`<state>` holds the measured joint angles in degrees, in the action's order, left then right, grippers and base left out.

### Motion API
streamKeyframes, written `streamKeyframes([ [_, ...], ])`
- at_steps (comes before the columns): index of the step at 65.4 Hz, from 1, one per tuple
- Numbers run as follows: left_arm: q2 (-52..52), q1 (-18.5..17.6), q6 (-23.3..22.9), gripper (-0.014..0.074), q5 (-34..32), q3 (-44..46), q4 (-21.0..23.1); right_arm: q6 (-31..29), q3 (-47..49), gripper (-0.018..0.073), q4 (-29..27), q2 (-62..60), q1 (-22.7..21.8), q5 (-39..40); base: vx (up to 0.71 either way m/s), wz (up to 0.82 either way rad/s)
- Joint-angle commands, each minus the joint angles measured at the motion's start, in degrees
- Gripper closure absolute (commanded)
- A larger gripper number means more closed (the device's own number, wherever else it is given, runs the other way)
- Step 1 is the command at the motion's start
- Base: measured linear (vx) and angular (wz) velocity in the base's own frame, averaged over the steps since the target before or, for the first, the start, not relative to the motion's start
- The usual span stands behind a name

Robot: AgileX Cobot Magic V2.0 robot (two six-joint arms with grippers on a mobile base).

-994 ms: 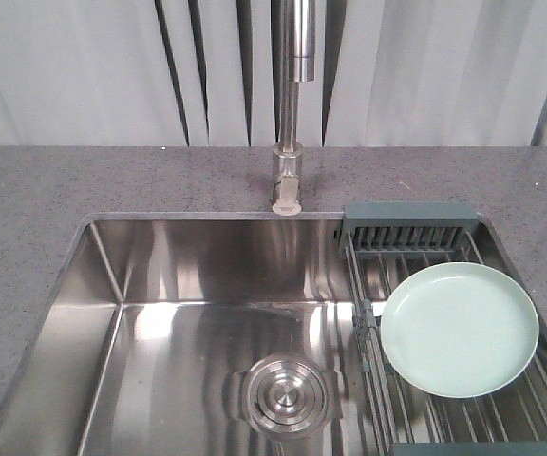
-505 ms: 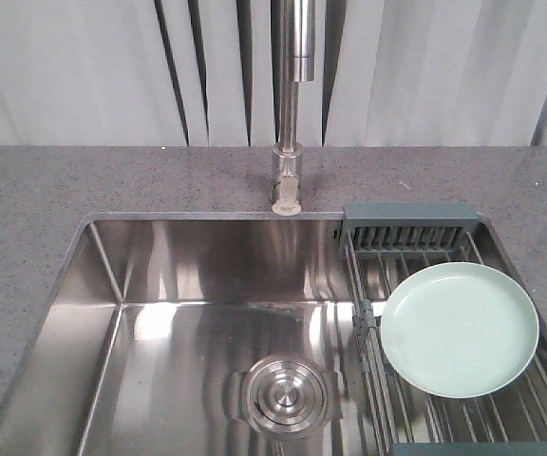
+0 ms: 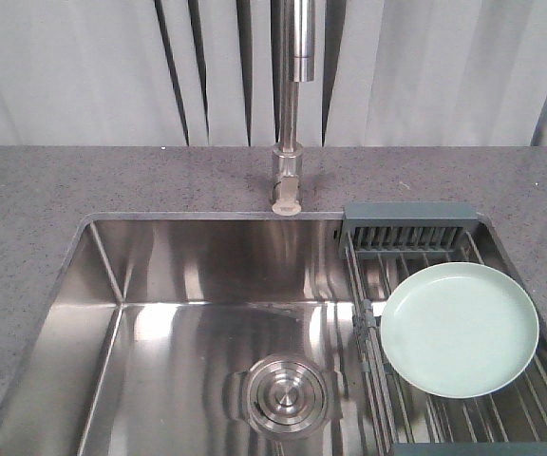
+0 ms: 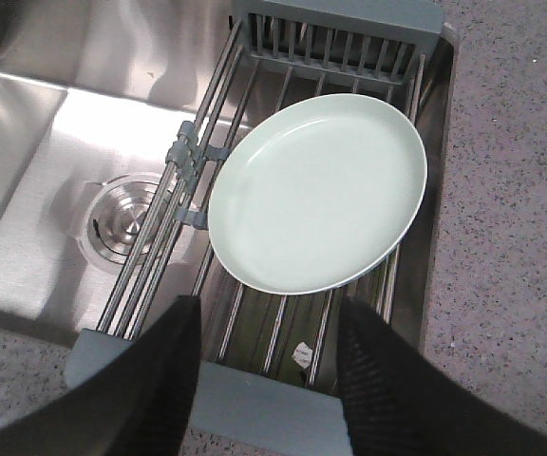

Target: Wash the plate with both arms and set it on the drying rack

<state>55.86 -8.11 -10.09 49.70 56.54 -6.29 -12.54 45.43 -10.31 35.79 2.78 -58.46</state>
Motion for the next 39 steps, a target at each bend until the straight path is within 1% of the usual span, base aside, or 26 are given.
streamKeyframes([
  [1, 3.54, -0.05, 0.25, 0.0116, -2.11, 3.95, -0.27, 0.10, 1.34, 0.0219, -0.66, 0.14, -0.09, 3.15, 0.00, 0.00],
  [10, 9.30, -0.05, 1.52, 0.0116, -2.31, 6.39, -0.27, 0.10, 1.34, 0.0219, -0.65, 0.14, -0.09, 3.16, 0.00, 0.00],
  [17, 13.17, -0.05, 1.64, 0.0116, -2.33, 8.07, -0.27, 0.10, 1.34, 0.0219, -0.65, 0.14, -0.09, 3.16, 0.00, 0.00],
  [27, 17.92, -0.05, 1.64, 0.0125, -4.28, 9.46, -0.27, 0.10, 1.34, 0.0219, -0.65, 0.14, -0.14, 3.16, 0.00, 0.00],
  [33, 20.10, -0.05, 1.64, 0.0160, -5.19, 9.78, -0.27, 0.10, 1.34, 0.0219, -0.65, 0.14, -0.14, 3.16, 0.00, 0.00],
  [39, 21.78, -0.05, 1.68, 0.0228, -5.63, 9.85, -0.27, 0.10, 1.34, 0.0219, -0.65, 0.14, -0.14, 3.16, 0.00, 0.00],
])
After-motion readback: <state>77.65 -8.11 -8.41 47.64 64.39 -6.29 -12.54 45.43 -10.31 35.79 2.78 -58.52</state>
